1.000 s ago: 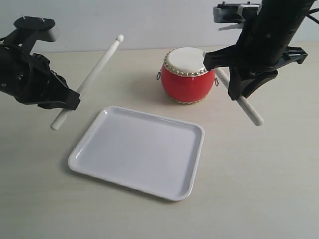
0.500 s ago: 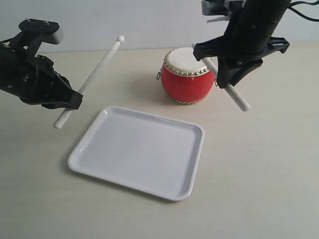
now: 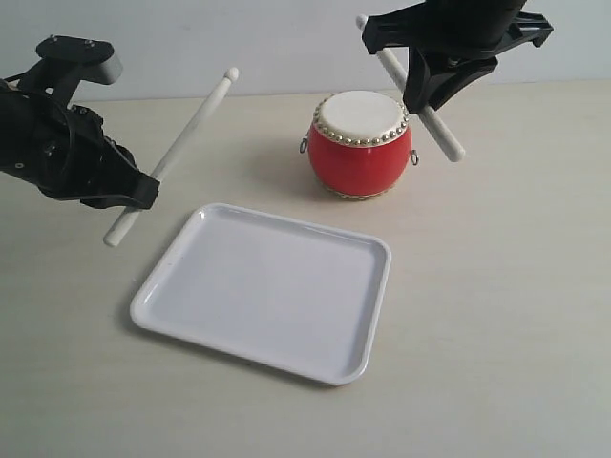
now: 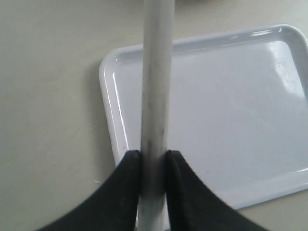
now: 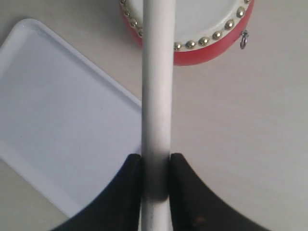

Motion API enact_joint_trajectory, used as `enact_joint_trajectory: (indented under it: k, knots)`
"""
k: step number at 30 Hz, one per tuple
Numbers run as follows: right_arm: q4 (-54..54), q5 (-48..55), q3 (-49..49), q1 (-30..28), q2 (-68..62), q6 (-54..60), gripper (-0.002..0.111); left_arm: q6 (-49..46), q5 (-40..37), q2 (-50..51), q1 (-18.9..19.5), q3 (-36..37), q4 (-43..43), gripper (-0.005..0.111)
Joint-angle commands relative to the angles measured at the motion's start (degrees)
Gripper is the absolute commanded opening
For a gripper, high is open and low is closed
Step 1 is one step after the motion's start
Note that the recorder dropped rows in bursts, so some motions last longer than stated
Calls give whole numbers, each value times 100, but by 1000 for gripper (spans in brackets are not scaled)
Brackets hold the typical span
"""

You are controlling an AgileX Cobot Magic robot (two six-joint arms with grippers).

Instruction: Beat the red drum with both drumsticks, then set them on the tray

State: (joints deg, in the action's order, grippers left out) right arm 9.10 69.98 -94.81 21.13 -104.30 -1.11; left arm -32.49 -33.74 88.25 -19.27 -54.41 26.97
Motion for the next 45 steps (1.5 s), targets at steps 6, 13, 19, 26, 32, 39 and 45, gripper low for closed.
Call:
enact_joint_trajectory:
  k: [6,13,19,26,32,39,45]
  knots:
    - [-8,-2,360,-28,43,202,0,-7,-25,12,-14,-37,67,0]
    - [2,-2,822,-28,221,210,0,-7,-49,12,-14,-37,67,0]
    - [2,-2,1125,-28,286,214,0,-7,-49,12,-14,-37,67,0]
    - [248,-294,1389,-28,299,230,0,-7,-48,12,-14,-37,83,0]
    - [258,-271,1389,-28,299,243,0,-7,-22,12,-14,-37,112,0]
    - [146,-401,1389,-28,62,246,0,-252,38,12,-14,-37,385,0]
    - [154,-519,1312,-156,-10,235,0,-263,-26,55,-14,-25,388,0]
